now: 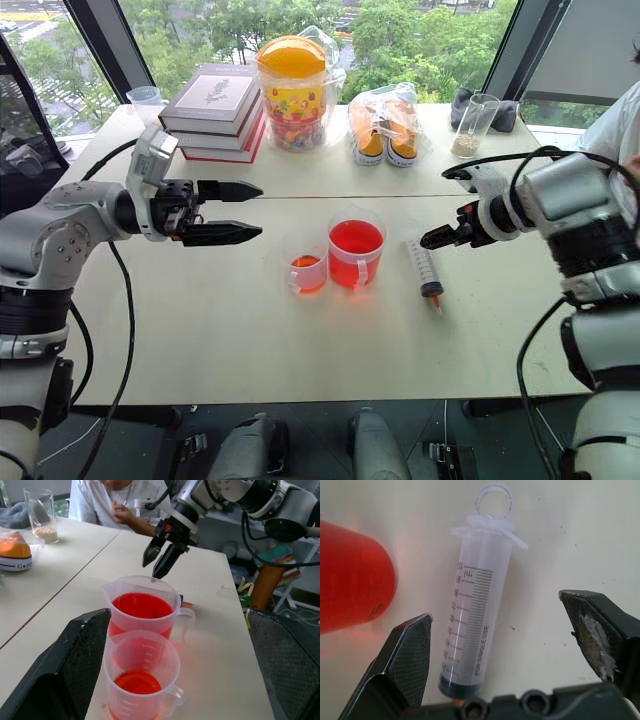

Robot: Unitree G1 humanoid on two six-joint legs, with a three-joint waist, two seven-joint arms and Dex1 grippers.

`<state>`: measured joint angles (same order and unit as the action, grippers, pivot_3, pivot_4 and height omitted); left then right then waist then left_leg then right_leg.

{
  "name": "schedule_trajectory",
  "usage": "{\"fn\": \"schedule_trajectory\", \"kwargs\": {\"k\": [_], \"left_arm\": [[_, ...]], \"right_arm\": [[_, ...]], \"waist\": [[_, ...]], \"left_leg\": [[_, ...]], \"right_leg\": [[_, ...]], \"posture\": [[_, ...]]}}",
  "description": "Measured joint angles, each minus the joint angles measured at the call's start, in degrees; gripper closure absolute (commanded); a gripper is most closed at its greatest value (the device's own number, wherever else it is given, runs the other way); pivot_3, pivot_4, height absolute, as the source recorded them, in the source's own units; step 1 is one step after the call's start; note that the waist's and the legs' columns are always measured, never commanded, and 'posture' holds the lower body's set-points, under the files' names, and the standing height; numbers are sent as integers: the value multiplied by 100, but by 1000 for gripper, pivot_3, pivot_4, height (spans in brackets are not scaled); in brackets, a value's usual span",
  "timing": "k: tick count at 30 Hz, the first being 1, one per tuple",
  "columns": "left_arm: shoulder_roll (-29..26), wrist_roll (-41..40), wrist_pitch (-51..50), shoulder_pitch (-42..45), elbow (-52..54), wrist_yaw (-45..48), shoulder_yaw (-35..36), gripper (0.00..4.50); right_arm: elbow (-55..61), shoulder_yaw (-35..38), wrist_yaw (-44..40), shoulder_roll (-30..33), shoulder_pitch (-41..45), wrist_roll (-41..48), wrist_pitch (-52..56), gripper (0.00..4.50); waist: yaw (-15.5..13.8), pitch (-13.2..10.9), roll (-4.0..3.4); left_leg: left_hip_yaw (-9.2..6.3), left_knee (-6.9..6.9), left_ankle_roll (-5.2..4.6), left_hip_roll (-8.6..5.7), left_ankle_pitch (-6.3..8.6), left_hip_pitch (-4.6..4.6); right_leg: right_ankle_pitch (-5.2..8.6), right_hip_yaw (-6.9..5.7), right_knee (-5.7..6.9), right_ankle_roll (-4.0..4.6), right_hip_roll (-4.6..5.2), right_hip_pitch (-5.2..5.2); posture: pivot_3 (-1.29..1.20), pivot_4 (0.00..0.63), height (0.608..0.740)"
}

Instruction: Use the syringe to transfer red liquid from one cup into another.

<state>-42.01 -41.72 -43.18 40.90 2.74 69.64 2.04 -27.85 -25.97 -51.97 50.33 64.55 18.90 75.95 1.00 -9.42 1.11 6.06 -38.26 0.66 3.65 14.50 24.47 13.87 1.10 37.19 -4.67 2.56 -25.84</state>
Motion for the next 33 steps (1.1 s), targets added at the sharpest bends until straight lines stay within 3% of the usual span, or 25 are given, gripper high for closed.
{"fn": "schedule_trajectory", "kwargs": {"k": [14, 18, 20, 28, 32, 33], "left_arm": [[-64, -103, -32, -426, 469, -388, 291, 0], [-65, -140, -42, -470, 526, -473, 334, 0], [-65, -151, -43, -476, 547, -504, 336, 0], [-63, -154, -45, -455, 512, -480, 323, 0], [-76, -152, -47, -332, 378, -382, 318, 0], [-71, -151, -46, -229, 301, -338, 305, 0]], "right_arm": [[-2033, -706, -510, -1412, 575, -1287, -953, 35], [-2133, -773, -575, -1517, 589, -1625, -1108, 1763], [-2134, -772, -668, -1548, 589, -1761, -1116, 2876], [-1791, -538, -710, -1324, 371, -1886, -1156, 3037], [-1033, 459, -93, -880, 114, -1850, -1311, 3037], [-632, 995, 230, -751, -13, -1782, -1514, 3037]], "waist": [[5, 0, 0], [14, 1, 0], [17, 1, 0], [-8, 1, 0], [-23, 0, -1], [-22, 0, 0]], "left_leg": [[0, -1, 1, 0, 0, -3], [-3, -2, 1, 0, 0, -6], [-3, -1, 1, 0, 0, -7], [-4, -1, 1, 0, 0, -4], [1, -1, 1, -3, 0, -1], [-1, -1, 1, -3, 0, -1]], "right_leg": [[-1, -2, 7, -2, 1, 3], [-2, -3, 8, -2, 0, 6], [-2, -4, 8, -3, -1, 7], [-1, -7, 6, -2, 1, 7], [-1, -6, 3, -2, 7, 6], [-1, -7, 3, -3, 6, 6]], "posture": [[0, 150, 740], [0, 150, 740], [0, 150, 740], [0, 150, 740], [0, 150, 740], [0, 150, 740]]}}
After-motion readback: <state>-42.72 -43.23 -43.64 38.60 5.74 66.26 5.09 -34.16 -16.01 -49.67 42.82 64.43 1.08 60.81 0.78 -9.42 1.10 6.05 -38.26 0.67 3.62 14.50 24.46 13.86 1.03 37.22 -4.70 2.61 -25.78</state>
